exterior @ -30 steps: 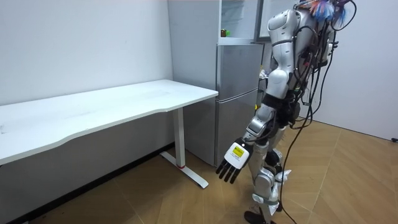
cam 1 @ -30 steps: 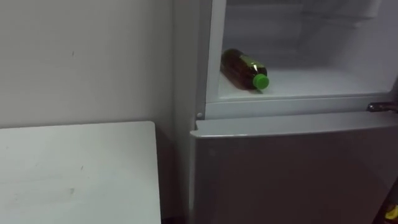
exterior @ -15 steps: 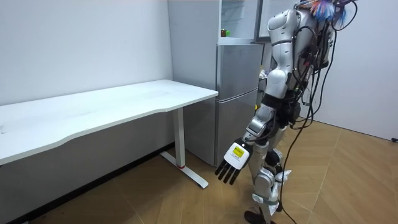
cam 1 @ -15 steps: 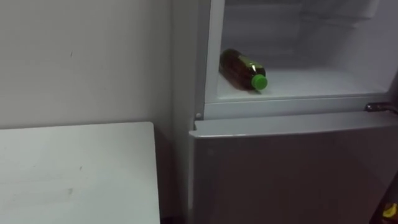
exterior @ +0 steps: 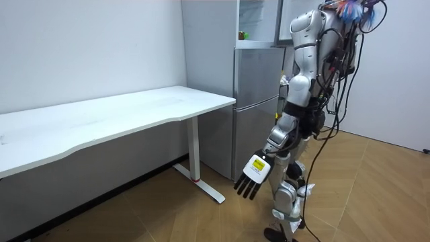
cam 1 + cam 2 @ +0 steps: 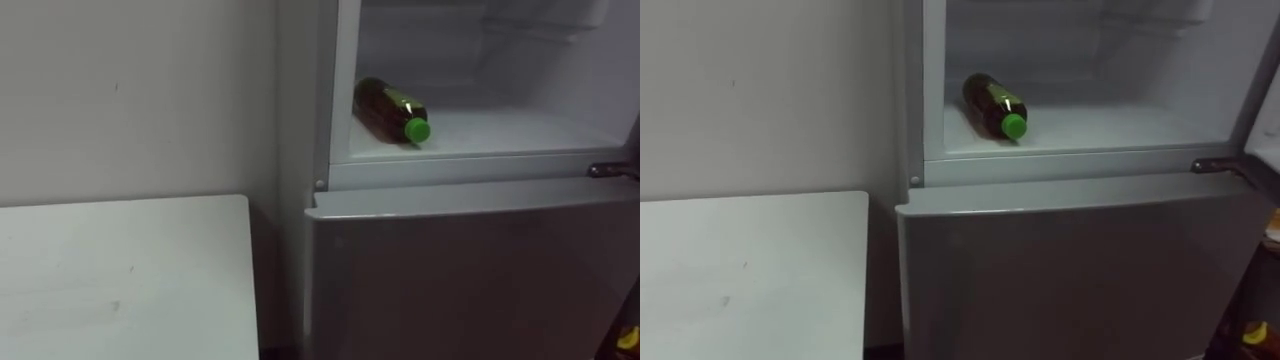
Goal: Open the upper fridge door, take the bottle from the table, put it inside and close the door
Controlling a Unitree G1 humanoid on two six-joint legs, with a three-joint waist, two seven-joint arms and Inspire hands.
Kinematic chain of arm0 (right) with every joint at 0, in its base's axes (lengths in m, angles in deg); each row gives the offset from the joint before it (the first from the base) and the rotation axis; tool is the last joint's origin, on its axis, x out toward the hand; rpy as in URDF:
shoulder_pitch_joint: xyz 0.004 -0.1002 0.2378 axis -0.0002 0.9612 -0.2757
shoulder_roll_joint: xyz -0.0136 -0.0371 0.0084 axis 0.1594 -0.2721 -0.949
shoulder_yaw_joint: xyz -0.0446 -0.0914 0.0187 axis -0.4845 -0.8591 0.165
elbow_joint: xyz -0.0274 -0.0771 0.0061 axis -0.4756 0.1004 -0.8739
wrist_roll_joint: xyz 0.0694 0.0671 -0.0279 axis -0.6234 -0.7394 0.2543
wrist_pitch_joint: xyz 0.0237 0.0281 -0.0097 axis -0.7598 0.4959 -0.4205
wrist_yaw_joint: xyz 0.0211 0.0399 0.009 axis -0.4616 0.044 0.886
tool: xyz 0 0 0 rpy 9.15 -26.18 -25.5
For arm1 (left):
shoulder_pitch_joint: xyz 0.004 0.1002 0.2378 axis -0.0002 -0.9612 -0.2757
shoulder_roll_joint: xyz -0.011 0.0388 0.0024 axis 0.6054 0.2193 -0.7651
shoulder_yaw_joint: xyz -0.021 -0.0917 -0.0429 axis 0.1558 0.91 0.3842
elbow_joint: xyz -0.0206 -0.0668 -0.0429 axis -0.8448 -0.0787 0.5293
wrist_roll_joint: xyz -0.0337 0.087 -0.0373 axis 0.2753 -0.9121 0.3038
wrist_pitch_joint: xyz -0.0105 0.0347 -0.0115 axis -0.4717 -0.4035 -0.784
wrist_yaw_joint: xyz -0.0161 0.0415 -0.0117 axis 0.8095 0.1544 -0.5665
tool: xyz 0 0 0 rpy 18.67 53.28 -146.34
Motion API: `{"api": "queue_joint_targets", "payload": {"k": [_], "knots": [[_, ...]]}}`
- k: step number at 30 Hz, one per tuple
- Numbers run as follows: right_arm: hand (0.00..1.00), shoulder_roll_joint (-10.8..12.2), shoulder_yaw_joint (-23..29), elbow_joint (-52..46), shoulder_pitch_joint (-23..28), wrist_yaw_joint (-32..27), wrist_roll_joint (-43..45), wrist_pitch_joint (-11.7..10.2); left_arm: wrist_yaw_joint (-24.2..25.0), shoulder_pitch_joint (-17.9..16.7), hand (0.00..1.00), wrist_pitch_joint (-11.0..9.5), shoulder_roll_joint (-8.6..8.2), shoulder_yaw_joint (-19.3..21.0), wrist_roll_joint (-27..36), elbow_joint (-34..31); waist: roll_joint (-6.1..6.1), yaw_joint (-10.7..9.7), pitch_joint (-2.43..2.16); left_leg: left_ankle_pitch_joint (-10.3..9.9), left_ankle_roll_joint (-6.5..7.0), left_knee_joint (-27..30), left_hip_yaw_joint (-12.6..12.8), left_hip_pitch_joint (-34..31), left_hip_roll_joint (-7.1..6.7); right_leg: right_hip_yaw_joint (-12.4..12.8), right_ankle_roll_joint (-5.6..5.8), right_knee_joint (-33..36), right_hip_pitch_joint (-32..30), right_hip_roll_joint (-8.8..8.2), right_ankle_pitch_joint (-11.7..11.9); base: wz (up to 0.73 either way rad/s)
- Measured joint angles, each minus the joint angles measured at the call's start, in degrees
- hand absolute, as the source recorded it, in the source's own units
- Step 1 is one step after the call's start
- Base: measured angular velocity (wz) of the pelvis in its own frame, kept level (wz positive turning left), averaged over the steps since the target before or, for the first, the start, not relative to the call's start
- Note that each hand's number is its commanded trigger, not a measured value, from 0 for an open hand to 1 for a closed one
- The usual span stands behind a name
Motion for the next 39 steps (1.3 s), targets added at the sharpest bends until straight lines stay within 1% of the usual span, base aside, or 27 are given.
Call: {"api": "queue_joint_targets", "payload": {"k": [2,4,5,7,10,12,14,15,16,17,19,20,22,25,33,35,39], "knots": [[0.0,0.1,-2.1,-1.6,0.6,1.4,0.3,0.0,0.0,0.0,0.0,-0.1,0.1,-0.8,0.0,-0.1,0.35,0.0,0.1,-0.1,-0.03,0.0,0.5,-0.2,0.27,0.4,0.22,-0.4,0.0,0.48,0.3,-0.15],[0.0,0.3,-4.9,-3.0,1.4,3.6,2.7,0.0,0.0,0.0,0.0,-0.1,0.33,-1.0,-0.1,0.0,0.54,0.0,0.09,-0.1,-0.11,0.2,0.9,-0.3,0.56,0.8,-0.24,-0.5,-0.2,0.56,0.7,-0.12],[0.0,0.4,-5.5,-3.1,1.4,4.2,3.3,0.0,0.0,0.0,0.0,-0.1,0.33,-1.0,-0.1,0.1,0.61,0.1,0.08,-0.2,-0.13,0.3,0.9,-0.3,0.57,0.9,-0.21,-0.6,-0.2,0.58,0.8,-0.05],[0.0,0.4,-7.1,-3.8,1.4,6.6,5.0,0.0,0.0,0.0,0.0,-0.1,0.35,-1.4,-0.2,0.1,0.97,0.8,0.01,-0.2,-0.15,0.4,1.0,-0.5,0.61,0.9,-0.51,-0.7,-0.3,0.65,1.1,0.0],[0.0,0.4,-8.3,-4.4,1.4,8.8,6.8,0.0,-0.1,-0.1,0.0,-0.1,0.41,-2.4,-0.2,0.2,1.46,1.8,-0.1,-0.1,-0.2,0.6,0.8,-0.9,0.76,0.6,-0.6,-1.5,-0.2,0.74,1.5,0.03],[0.0,0.4,-9.1,-4.8,1.4,10.0,6.8,0.0,-0.1,-0.1,0.0,0.0,0.43,-2.8,-0.2,0.3,1.59,2.5,-0.13,-0.1,-0.22,0.6,0.8,-0.9,0.82,0.5,-0.72,-1.7,-0.1,0.79,1.6,0.06],[0.0,0.4,-9.7,-5.1,1.4,11.2,6.8,0.0,-0.1,-0.1,0.0,0.0,0.43,-3.3,-0.2,0.4,1.68,2.8,-0.19,-0.1,-0.23,0.5,0.4,-0.9,0.85,0.0,-0.66,-2.5,0.6,0.81,1.9,0.13],[0.0,0.4,-9.7,-5.2,1.2,12.2,6.8,-0.6,-0.1,-0.1,0.0,0.0,0.5,-3.9,-0.3,0.5,1.78,3.1,-0.26,-0.1,-0.22,0.5,0.0,-0.8,0.85,-0.2,-0.61,-2.7,0.8,0.81,2.0,0.16],[0.0,0.4,-9.8,-6.0,0.8,13.2,6.8,-2.0,-0.1,-0.1,0.0,0.0,0.62,-4.6,-0.3,0.6,1.83,3.2,-0.3,-0.1,-0.22,0.5,-0.4,-0.8,0.81,-0.5,-0.56,-2.9,1.1,0.76,2.0,0.15],[0.0,0.4,-9.9,-6.6,0.8,13.8,6.8,-2.8,-0.1,-0.2,0.0,0.0,0.7,-5.0,-0.4,0.6,1.87,3.2,-0.35,-0.1,-0.22,0.5,-0.4,-0.7,0.81,-0.7,-0.51,-3.1,1.2,0.76,2.0,0.15],[0.0,0.3,-10.6,-8.3,0.7,16.7,6.8,-5.8,-0.1,-0.4,0.0,0.0,0.81,-6.3,-0.4,0.6,1.92,3.6,-0.36,-0.1,-0.22,0.3,-0.5,0.0,0.88,-0.8,-0.47,-4.0,2.3,0.91,2.2,0.06],[0.0,0.3,-10.8,-8.4,0.7,17.2,6.8,-6.4,-0.1,-0.5,0.0,0.0,0.82,-6.6,-0.4,0.6,2.02,3.8,-0.29,-0.1,-0.23,0.1,-0.5,0.2,0.9,-0.8,-0.45,-4.2,2.6,0.96,2.2,0.0],[0.0,0.3,-12.3,-8.5,0.7,18.6,6.8,-7.4,-0.1,-0.2,0.0,0.0,0.83,-7.6,-0.4,0.5,1.96,4.5,-0.32,-0.1,-0.24,-0.1,-0.5,0.4,0.91,-0.7,-0.4,-4.5,2.8,1.07,2.2,0.0],[0.0,0.4,-14.2,-8.5,0.7,20.7,6.7,-7.9,-0.3,-0.2,0.0,-0.1,0.83,-7.8,-0.8,0.4,1.81,4.6,-0.34,-0.1,-0.23,-0.2,-0.5,0.2,0.88,-0.8,-0.38,-4.6,2.9,1.34,2.2,0.0],[0.0,0.4,-14.5,-8.1,0.7,22.0,6.7,-8.1,-1.8,-0.3,0.0,-0.1,0.89,-8.0,-0.8,1.1,1.99,4.6,-0.26,-0.1,-0.24,-0.7,-0.5,0.5,0.95,-0.7,-0.24,-5.6,3.7,1.41,2.3,0.03],[0.0,0.4,-14.5,-8.0,0.7,22.8,6.7,-8.1,-2.3,-0.3,0.0,-0.1,0.89,-8.8,-0.8,1.1,2.02,4.7,-0.25,-0.1,-0.25,-0.7,-0.5,0.6,0.96,-0.6,-0.22,-5.6,3.7,1.41,2.2,0.0],[0.0,0.5,-14.6,-8.0,0.7,24.3,6.7,-8.1,-2.6,-0.3,0.0,-0.1,0.87,-8.8,-0.9,1.1,2.03,4.8,-0.27,-0.1,-0.25,-0.8,-0.5,0.4,0.94,-0.6,-0.2,-5.6,3.7,1.43,2.2,0.0]]}}
